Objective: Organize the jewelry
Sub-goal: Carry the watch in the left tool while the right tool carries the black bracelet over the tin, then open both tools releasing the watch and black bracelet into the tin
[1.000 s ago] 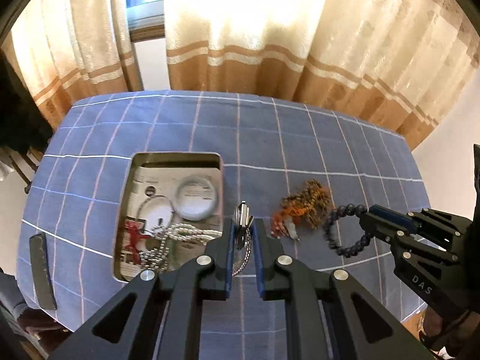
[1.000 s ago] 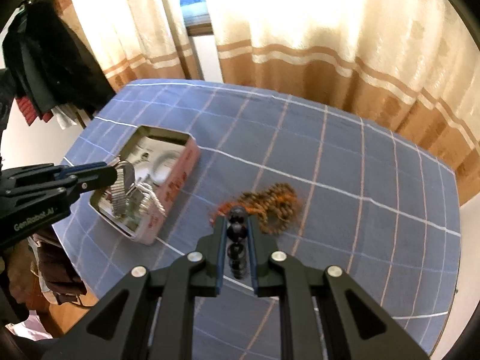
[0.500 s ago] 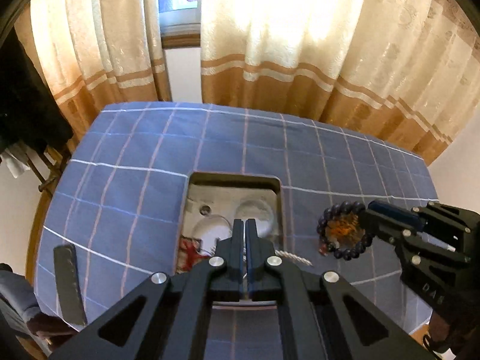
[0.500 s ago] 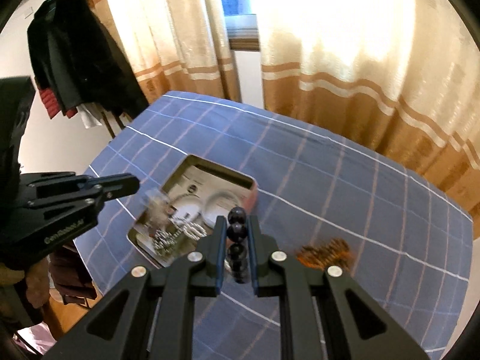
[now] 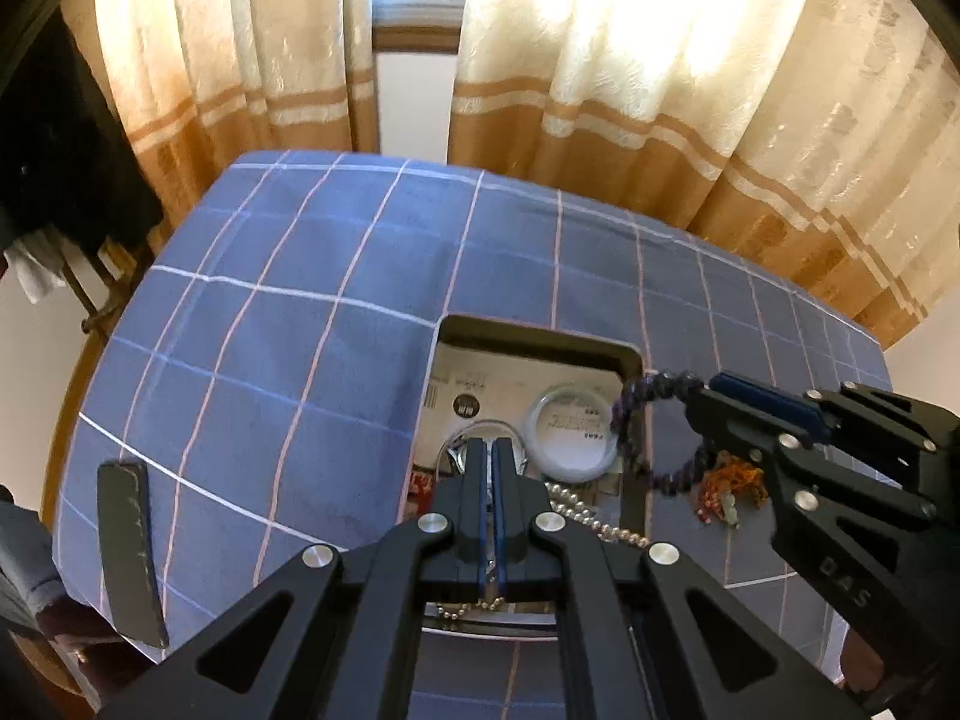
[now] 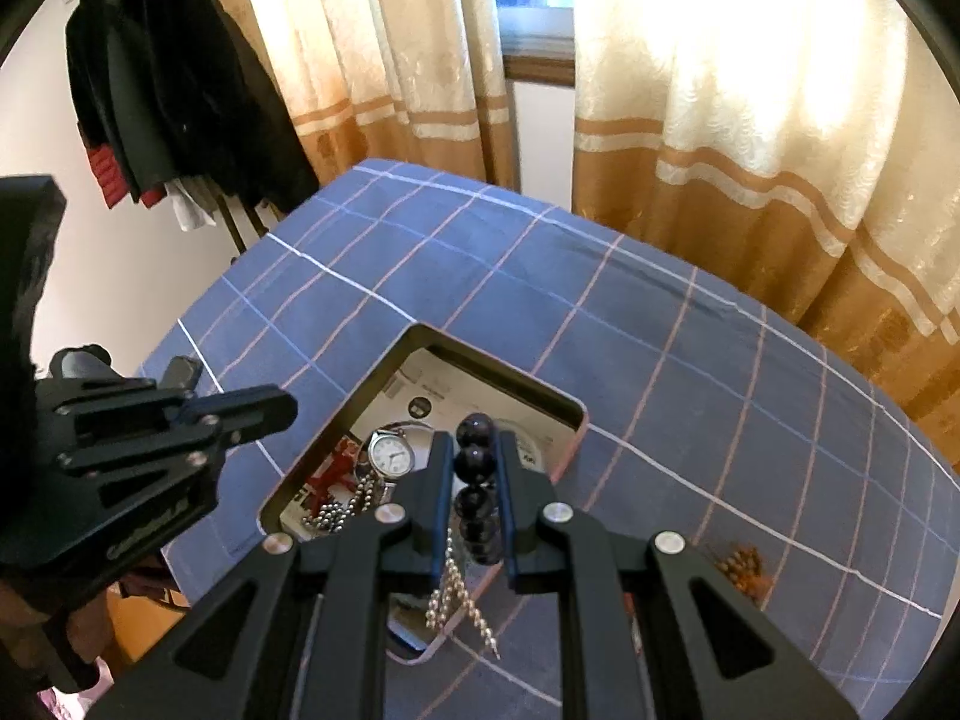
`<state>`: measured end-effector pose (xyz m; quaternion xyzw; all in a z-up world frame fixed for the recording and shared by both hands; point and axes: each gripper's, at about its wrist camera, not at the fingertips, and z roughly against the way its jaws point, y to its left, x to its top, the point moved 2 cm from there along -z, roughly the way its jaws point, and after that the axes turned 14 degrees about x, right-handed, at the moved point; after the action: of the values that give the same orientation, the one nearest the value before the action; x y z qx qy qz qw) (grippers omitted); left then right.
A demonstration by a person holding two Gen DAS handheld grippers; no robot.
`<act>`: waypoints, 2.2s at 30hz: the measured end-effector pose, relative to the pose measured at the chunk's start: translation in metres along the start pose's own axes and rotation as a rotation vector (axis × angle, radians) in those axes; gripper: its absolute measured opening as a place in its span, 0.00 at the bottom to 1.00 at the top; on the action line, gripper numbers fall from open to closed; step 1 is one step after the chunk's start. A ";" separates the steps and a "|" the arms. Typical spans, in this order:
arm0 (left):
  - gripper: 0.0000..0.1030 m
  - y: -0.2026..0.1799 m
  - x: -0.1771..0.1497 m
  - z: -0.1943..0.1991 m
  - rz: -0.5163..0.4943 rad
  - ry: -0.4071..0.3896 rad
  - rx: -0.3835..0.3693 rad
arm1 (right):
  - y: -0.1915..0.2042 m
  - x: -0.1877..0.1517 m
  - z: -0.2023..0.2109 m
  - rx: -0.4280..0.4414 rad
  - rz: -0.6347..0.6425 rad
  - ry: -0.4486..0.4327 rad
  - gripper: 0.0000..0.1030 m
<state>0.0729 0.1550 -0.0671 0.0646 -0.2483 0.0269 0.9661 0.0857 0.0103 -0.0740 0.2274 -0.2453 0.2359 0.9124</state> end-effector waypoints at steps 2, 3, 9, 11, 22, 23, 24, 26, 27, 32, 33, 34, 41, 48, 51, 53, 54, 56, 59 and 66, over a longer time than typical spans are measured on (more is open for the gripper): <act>0.01 0.000 -0.003 -0.006 0.011 0.021 -0.001 | -0.002 -0.001 -0.010 0.002 -0.001 0.024 0.15; 0.01 0.002 -0.004 -0.010 0.023 0.031 0.000 | -0.004 -0.003 -0.015 0.001 -0.003 0.035 0.15; 0.69 0.010 -0.009 -0.024 0.077 0.065 0.027 | -0.011 -0.013 -0.035 0.000 -0.010 0.094 0.16; 0.70 0.012 -0.010 -0.025 0.078 0.068 0.037 | -0.011 -0.014 -0.038 -0.008 -0.003 0.101 0.17; 0.70 0.012 -0.012 -0.026 0.054 0.081 0.062 | -0.011 -0.017 -0.045 -0.007 -0.009 0.121 0.24; 0.70 0.012 -0.012 -0.026 0.053 0.082 0.065 | -0.010 -0.017 -0.045 -0.008 -0.009 0.120 0.24; 0.70 0.012 -0.012 -0.026 0.050 0.083 0.065 | -0.010 -0.018 -0.046 -0.008 -0.010 0.121 0.24; 0.70 0.011 -0.014 -0.025 0.047 0.085 0.070 | -0.009 -0.019 -0.046 -0.007 -0.009 0.123 0.25; 0.70 0.011 -0.014 -0.026 0.041 0.088 0.079 | -0.009 -0.019 -0.046 -0.009 -0.009 0.124 0.25; 0.70 0.010 -0.017 -0.027 0.024 0.093 0.103 | -0.009 -0.022 -0.046 -0.006 -0.020 0.127 0.36; 0.70 0.010 -0.018 -0.027 0.022 0.096 0.106 | -0.009 -0.023 -0.046 -0.005 -0.021 0.127 0.38; 0.70 0.010 -0.018 -0.028 0.022 0.097 0.105 | -0.008 -0.023 -0.046 -0.006 -0.023 0.126 0.43; 0.70 0.011 -0.021 -0.030 0.018 0.111 0.108 | -0.010 -0.026 -0.044 -0.016 -0.039 0.118 0.54; 0.70 0.014 -0.024 -0.033 0.022 0.130 0.130 | -0.012 -0.030 -0.043 -0.022 -0.059 0.116 0.62; 0.70 0.014 -0.028 -0.034 0.013 0.129 0.128 | -0.012 -0.033 -0.041 -0.016 -0.068 0.117 0.64; 0.70 0.015 -0.030 -0.034 0.007 0.125 0.139 | -0.012 -0.035 -0.037 -0.014 -0.072 0.108 0.70; 0.70 0.014 -0.030 -0.033 0.007 0.124 0.136 | -0.013 -0.037 -0.034 -0.018 -0.074 0.100 0.71; 0.70 0.013 -0.032 -0.033 0.011 0.121 0.137 | -0.015 -0.039 -0.031 -0.020 -0.083 0.093 0.72; 0.70 0.007 -0.031 -0.031 0.004 0.116 0.134 | -0.021 -0.041 -0.024 -0.027 -0.102 0.082 0.72; 0.70 -0.007 -0.029 -0.030 0.003 0.119 0.114 | -0.036 -0.047 -0.010 -0.048 -0.137 0.070 0.72</act>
<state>0.0620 0.1514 -0.1079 0.1176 -0.1885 0.0462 0.9739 0.0722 -0.0276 -0.1191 0.2132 -0.2027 0.1748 0.9396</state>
